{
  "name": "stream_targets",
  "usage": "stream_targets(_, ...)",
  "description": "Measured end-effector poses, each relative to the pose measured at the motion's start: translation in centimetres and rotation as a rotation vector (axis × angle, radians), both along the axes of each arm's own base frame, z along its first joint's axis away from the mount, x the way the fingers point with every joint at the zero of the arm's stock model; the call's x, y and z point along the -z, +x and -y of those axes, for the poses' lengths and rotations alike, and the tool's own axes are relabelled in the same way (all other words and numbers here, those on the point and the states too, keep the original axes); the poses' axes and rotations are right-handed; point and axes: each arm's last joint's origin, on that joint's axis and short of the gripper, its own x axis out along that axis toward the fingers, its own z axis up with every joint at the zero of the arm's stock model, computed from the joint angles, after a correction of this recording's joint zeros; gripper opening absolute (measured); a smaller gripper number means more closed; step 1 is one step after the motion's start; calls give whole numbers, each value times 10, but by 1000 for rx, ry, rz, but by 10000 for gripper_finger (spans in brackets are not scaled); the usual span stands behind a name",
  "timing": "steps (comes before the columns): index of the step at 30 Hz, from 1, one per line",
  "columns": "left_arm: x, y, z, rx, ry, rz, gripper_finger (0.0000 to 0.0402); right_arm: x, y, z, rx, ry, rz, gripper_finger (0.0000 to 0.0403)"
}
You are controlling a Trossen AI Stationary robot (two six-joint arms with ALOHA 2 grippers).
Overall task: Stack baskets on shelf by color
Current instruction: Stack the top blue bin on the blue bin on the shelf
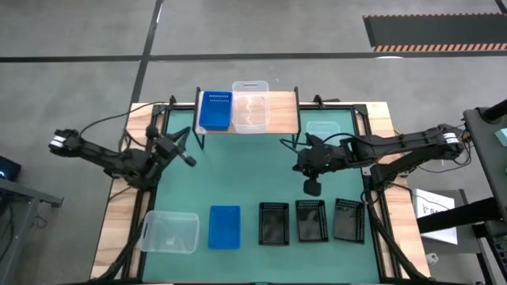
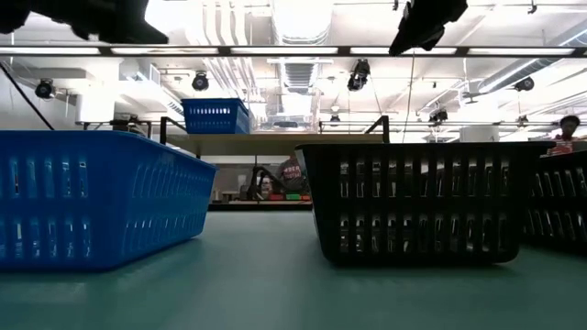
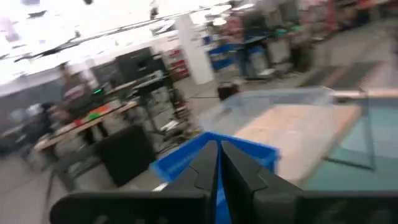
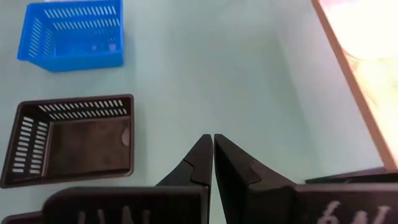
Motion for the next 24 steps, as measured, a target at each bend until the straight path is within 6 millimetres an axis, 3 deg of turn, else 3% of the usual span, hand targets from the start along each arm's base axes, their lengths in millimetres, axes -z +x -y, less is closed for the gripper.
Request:
stream_targets(6,-1,10,4,257,11,-41,0,10,-2,0,-18,-14,-35,9)
stream_targets(11,-2,20,21,896,-44,-77,0,16,-3,0,-35,-26,-57,9)
stream_targets(13,-3,23,25,1011,-66,-99,0,17,-3,0,-38,-29,-60,9)
stream_targets(15,-11,25,22,900,-135,-111,0,17,-3,0,-47,-36,-60,9)
stream_targets(19,-23,21,5,483,-296,-276,0,16,-3,0,-51,-38,-60,9)
stream_targets(24,-45,13,-11,264,-449,-434,0,16,-3,-1,-69,-18,-61,9)
